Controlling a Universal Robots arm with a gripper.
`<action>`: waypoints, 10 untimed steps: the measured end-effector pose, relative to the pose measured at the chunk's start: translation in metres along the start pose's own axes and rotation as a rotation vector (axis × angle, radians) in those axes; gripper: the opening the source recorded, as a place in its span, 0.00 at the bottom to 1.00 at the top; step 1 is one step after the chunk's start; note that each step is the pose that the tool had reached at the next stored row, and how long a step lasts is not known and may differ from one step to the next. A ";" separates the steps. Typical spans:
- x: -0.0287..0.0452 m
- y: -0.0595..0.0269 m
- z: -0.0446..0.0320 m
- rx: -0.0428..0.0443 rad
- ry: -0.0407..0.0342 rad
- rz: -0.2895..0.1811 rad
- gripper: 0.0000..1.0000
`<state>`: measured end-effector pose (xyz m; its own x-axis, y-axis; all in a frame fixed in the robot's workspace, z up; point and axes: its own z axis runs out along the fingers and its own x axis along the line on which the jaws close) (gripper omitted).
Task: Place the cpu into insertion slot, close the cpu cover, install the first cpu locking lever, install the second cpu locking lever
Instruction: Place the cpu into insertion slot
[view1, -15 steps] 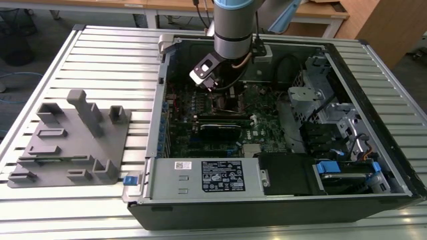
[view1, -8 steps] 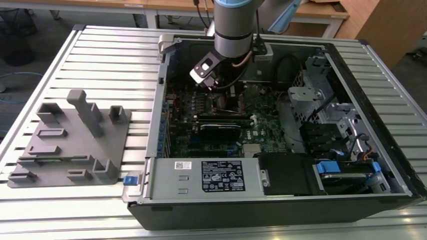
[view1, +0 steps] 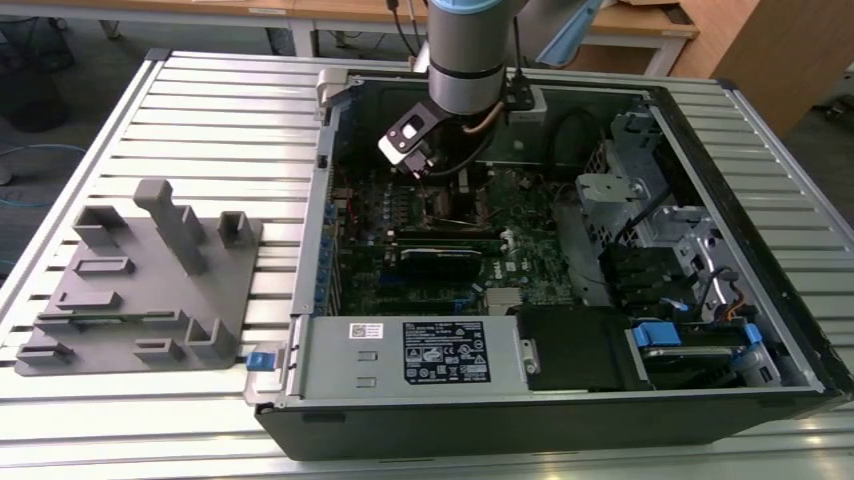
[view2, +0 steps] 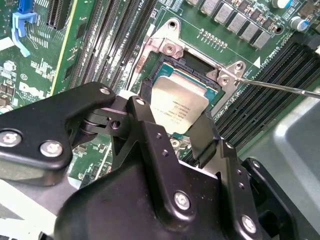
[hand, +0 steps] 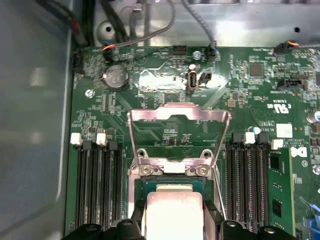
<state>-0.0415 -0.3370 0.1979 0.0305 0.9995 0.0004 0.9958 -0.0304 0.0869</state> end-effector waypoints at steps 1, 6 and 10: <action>0.0000 0.0000 0.0000 0.0000 -0.0001 0.000 0.54; 0.0001 0.0000 0.0011 -0.0003 0.0004 0.001 0.54; 0.0000 -0.0001 0.0012 -0.0001 -0.0001 0.001 0.54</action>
<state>-0.0415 -0.3370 0.1967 0.0310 0.9995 0.0004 0.9957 -0.0309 0.0871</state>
